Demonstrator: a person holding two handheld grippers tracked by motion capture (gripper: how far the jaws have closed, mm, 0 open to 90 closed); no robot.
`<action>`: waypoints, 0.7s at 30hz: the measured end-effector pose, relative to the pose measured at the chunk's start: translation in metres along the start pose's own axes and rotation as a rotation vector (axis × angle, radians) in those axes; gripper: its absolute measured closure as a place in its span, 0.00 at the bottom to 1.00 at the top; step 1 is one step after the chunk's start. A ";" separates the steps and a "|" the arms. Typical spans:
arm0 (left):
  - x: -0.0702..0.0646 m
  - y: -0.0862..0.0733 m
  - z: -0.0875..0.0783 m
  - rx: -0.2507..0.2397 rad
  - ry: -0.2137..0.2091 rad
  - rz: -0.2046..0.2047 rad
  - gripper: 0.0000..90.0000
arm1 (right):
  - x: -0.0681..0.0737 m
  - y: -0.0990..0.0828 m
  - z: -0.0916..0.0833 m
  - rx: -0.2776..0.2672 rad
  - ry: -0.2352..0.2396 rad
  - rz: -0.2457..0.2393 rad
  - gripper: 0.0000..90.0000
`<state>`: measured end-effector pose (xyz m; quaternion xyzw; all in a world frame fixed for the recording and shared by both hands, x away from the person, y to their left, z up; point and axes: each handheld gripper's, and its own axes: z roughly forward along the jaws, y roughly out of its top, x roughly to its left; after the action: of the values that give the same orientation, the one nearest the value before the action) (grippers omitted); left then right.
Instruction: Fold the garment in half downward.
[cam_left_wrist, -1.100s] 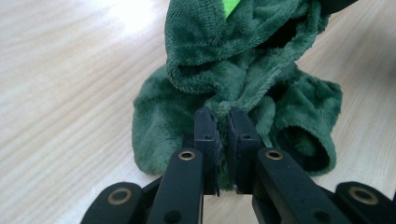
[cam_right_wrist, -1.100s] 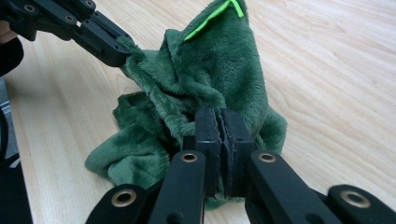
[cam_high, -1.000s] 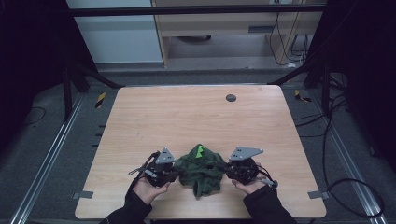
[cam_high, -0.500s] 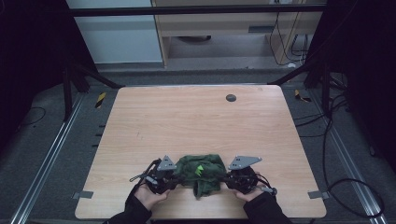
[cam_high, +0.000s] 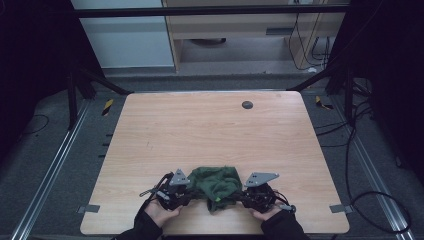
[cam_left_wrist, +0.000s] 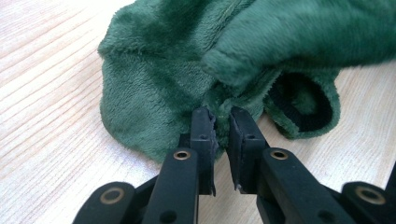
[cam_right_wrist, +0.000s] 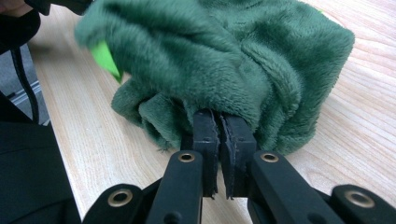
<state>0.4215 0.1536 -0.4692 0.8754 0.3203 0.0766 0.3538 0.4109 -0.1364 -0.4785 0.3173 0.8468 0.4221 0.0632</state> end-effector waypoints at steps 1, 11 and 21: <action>0.000 0.000 -0.001 -0.003 0.002 -0.003 0.88 | 0.000 0.000 -0.001 -0.006 -0.001 0.002 0.94; 0.003 0.000 -0.023 -0.061 0.031 -0.029 0.82 | -0.001 -0.001 -0.022 -0.061 -0.022 0.037 0.90; 0.012 0.021 -0.032 -0.099 0.066 -0.029 0.95 | -0.011 0.014 -0.030 -0.132 -0.064 0.063 0.95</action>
<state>0.4298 0.1674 -0.4323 0.8491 0.3402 0.1161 0.3870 0.4153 -0.1573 -0.4511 0.3524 0.8042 0.4685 0.0977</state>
